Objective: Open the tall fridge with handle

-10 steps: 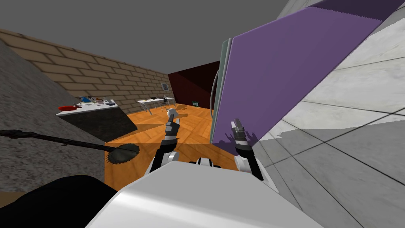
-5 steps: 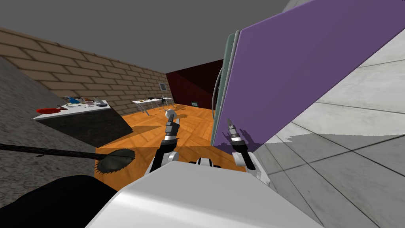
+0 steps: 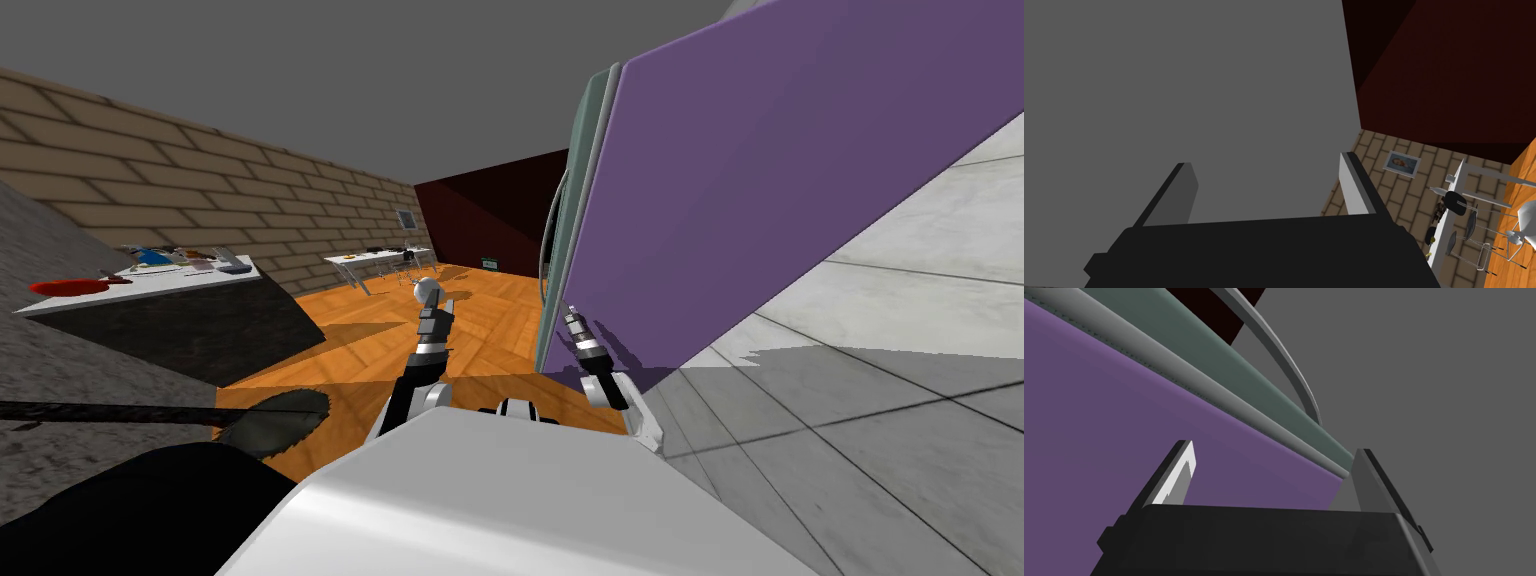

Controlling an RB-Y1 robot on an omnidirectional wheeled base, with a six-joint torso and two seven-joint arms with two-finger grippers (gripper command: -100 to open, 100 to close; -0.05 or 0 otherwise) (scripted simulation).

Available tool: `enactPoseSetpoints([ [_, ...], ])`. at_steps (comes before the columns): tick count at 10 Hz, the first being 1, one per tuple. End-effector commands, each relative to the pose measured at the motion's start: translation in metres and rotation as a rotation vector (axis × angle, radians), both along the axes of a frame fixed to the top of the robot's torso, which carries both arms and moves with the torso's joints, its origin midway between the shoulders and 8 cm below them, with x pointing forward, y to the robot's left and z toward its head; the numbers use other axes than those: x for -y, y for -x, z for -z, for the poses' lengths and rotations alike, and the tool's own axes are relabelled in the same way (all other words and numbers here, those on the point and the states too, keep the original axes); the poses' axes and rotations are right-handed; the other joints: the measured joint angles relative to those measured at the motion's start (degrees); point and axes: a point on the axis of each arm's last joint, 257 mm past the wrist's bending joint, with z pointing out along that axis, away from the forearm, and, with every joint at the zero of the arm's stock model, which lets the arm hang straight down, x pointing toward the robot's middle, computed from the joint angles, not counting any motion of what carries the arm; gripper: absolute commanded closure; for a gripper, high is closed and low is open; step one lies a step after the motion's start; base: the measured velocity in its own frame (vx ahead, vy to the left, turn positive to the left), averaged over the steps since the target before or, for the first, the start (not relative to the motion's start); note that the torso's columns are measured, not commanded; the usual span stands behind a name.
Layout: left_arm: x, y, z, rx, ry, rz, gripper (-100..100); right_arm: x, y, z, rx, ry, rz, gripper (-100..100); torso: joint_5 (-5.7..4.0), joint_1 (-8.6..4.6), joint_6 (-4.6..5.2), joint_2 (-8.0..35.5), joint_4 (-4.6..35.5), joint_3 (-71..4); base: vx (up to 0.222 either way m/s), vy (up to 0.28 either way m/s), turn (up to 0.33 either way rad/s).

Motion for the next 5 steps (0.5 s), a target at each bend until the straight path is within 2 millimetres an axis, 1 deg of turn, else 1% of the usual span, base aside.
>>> enactPoseSetpoints([
  [1, 0.0, 0.0, 0.0, 0.0, 0.0, 0.0, 0, -0.008, -0.018, 0.015, -0.019, 0.134, 0.045, -100, 0.02, 0.05, 0.0, 0.1, 0.0, 0.0, 0.101, 0.093, -0.058],
  [2, 0.0, 0.0, 0.0, 0.0, 0.0, 0.0, 0, -0.008, -0.018, 0.015, -0.018, 0.142, 0.047, -100, 0.03, 0.11, -0.01, 0.0, 0.0, 0.0, 0.079, 0.083, -0.033],
  [3, 0.0, 0.0, 0.0, 0.0, 0.0, 0.0, 0, -0.013, -0.031, 0.024, -0.028, 0.225, 0.075, -100, 0.02, 0.04, 0.0, 0.1, 0.0, 0.1, 0.081, 0.097, -0.071],
  [4, 0.0, 0.0, 0.0, 0.0, 0.0, 0.0, 0, -0.013, -0.031, 0.024, -0.027, 0.233, 0.077, -100, 0.02, 0.07, 0.0, 0.1, 0.0, 0.1, 0.072, 0.082, -0.029],
  [5, 0.0, 0.0, 0.0, 0.0, 0.0, 0.0, 0, -0.017, -0.043, 0.032, -0.035, 0.319, 0.106, -100, 0.01, 0.0, 0.0, 0.1, 0.0, 0.1, 0.108, 0.082, -0.057],
])
